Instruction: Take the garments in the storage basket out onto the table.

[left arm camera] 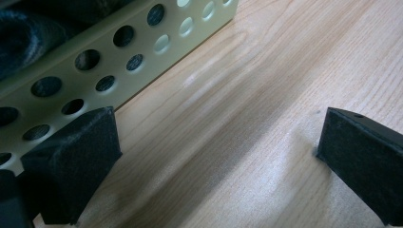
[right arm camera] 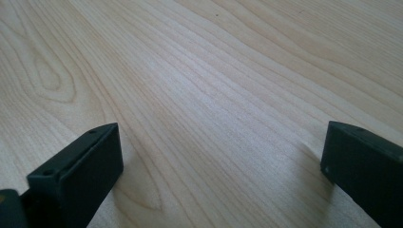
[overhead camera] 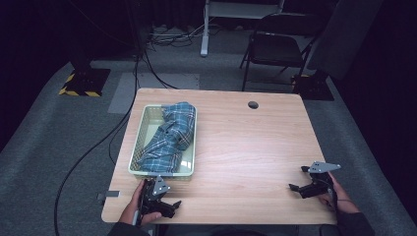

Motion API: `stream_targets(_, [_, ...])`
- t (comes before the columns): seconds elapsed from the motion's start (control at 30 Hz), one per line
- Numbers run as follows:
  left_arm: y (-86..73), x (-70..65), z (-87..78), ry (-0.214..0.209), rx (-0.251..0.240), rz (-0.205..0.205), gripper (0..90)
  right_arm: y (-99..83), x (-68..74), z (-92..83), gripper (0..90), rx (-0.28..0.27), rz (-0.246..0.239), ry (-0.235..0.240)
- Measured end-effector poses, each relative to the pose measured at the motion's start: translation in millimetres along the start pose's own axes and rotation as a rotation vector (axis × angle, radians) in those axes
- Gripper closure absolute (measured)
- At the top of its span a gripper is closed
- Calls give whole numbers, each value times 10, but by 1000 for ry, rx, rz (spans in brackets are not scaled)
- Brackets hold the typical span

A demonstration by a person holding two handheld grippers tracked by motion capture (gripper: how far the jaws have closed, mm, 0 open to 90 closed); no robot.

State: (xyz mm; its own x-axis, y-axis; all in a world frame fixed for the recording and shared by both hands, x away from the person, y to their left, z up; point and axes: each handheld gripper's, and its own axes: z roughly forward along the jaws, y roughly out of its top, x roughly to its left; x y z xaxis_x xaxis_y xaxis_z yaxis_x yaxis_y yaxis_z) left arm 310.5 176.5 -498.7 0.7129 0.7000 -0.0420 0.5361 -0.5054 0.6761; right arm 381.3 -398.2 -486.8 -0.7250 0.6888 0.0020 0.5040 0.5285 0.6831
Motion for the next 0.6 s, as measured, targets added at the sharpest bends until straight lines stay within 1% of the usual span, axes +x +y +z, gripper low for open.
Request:
stream_targets(0.5, [0, 0, 0, 2, -1, 3, 0, 0, 1, 0, 2, 0, 0, 0])
stream_targets(0.6, [9, -9, -2, 8, 8, -1, 2, 0, 1, 0, 2, 0, 1, 0])
